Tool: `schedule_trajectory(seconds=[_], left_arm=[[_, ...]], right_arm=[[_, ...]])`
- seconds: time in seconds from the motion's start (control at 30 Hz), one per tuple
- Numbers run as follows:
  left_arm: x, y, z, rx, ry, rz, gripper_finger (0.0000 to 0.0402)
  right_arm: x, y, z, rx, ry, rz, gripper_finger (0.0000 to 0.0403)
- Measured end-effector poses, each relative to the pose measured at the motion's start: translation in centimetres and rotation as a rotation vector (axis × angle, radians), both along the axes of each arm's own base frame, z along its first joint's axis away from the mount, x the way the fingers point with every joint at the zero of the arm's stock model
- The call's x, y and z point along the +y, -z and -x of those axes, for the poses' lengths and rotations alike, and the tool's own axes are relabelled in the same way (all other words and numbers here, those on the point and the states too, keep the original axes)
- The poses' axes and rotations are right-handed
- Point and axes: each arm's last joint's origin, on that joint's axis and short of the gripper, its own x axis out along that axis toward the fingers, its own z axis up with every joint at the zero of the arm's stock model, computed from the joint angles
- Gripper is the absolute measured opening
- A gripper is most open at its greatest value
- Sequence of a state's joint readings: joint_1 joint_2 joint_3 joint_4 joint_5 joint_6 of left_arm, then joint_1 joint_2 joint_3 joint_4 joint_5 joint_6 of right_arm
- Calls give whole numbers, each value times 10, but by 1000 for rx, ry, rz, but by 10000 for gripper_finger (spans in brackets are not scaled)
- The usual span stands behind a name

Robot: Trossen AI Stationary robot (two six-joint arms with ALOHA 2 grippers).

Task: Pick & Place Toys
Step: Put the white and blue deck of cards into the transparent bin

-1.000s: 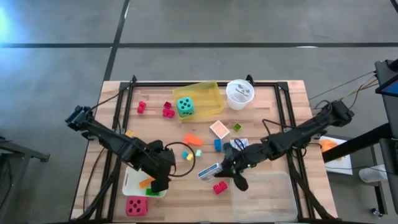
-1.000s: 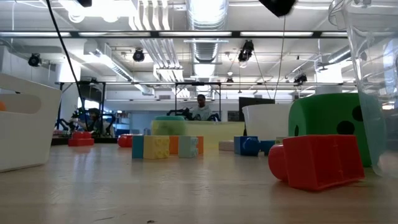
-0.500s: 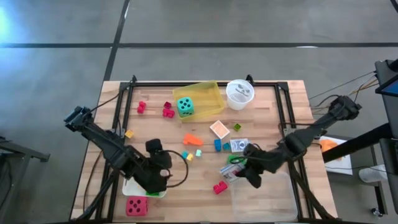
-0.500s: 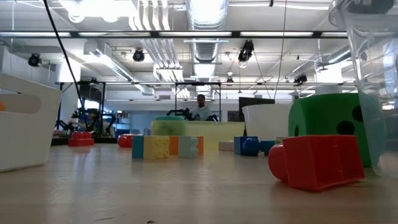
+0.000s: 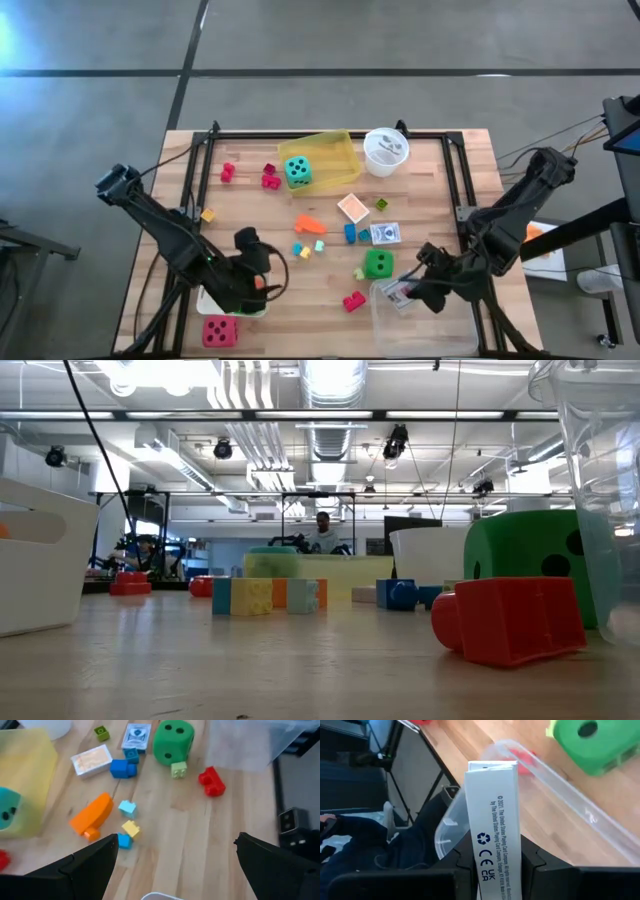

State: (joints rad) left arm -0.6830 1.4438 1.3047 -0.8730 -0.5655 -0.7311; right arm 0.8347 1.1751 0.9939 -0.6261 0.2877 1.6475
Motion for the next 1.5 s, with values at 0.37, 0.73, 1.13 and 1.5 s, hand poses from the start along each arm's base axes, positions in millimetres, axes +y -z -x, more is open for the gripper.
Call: schedule_trajectory(seconds=[0.37, 0.73, 1.13, 1.5], left_arm=[[34, 14, 42, -168, -1, 153, 385], [39, 31, 50, -190, 32, 220, 386], [38, 27, 48, -237, 38, 250, 386], [37, 28, 47, -193, 89, 306, 386]], right_arm=[[21, -11, 9, 239, 70, 53, 60], [67, -35, -12, 400, 46, 166, 60], [98, -3, -33, 511, 226, 162, 60], [111, 12, -40, 538, 294, 156, 60]])
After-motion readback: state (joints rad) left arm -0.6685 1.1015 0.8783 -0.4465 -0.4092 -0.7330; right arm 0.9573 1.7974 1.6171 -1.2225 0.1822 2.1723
